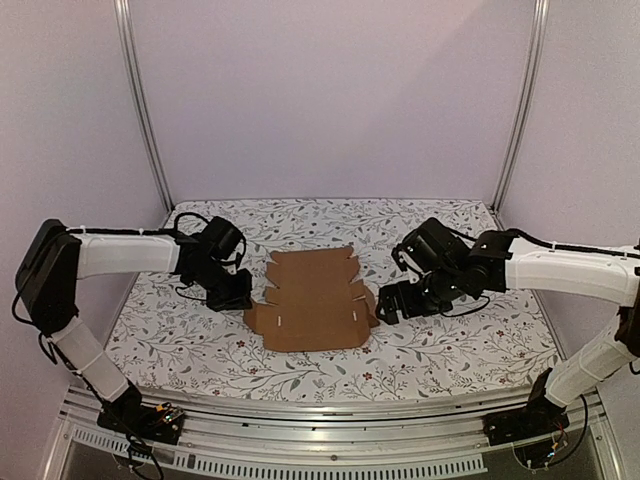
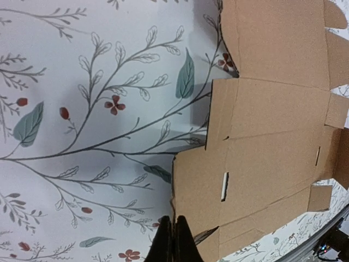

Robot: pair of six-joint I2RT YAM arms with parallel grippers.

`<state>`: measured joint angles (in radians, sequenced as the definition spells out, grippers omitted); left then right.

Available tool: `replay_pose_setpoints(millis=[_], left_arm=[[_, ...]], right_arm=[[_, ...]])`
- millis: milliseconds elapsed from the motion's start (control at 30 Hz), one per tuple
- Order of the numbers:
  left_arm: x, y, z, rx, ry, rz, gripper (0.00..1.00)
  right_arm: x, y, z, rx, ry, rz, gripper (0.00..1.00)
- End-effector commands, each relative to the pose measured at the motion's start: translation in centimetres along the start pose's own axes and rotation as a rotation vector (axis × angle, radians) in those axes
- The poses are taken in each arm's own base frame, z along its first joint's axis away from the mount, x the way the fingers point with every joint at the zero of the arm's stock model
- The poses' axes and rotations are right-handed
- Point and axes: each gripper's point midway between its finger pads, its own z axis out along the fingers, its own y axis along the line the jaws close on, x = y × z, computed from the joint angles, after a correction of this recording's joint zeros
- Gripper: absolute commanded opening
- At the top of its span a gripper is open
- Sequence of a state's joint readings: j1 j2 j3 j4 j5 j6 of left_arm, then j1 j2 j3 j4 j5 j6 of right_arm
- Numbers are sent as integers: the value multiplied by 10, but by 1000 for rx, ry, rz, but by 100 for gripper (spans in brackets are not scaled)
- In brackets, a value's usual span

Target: Fold the paper box

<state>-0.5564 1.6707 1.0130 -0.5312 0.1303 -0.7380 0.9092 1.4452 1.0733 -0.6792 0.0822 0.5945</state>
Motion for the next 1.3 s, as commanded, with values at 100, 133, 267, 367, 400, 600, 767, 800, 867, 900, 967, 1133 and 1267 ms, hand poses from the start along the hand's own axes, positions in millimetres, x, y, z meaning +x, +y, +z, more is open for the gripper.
replay_pose_setpoints(millis=[100,133,267,367,400,600,767,800,867,900,967,1133,1267], left_arm=[[1,-9,-28,141,-156,-273,0],[3,-11,-30,166,-166,-323,0],[13,-10,-32,231,-190,-446,0],[22,-8,-29,265,-196,-516,0],[24,-9,-28,280,-200,-539,0],[24,-29,-32,417,-249,-633,0],[21,-46,-37,481,-281,-659,0],[21,-49,-38,493,-285,-662,0],[22,-54,-38,512,-286,-669,0],[22,-57,-39,524,-284,-665,0],[24,-61,-38,529,-277,-660,0],[30,-64,-35,537,-262,-653,0],[31,-67,-37,544,-256,-641,0]], right_arm=[[8,23,20,-130,29,116,99],[10,26,22,-144,33,125,99],[10,33,29,-191,27,166,99],[10,35,35,-214,17,206,99],[9,36,36,-219,14,228,99],[7,37,53,-242,-9,346,99],[0,43,59,-302,-45,448,99],[-1,44,60,-311,-52,462,99],[-2,45,64,-328,-68,490,99],[-5,46,64,-344,-83,502,98],[-9,48,66,-370,-99,542,96],[-11,48,77,-394,-125,617,92],[-18,48,81,-426,-158,683,89]])
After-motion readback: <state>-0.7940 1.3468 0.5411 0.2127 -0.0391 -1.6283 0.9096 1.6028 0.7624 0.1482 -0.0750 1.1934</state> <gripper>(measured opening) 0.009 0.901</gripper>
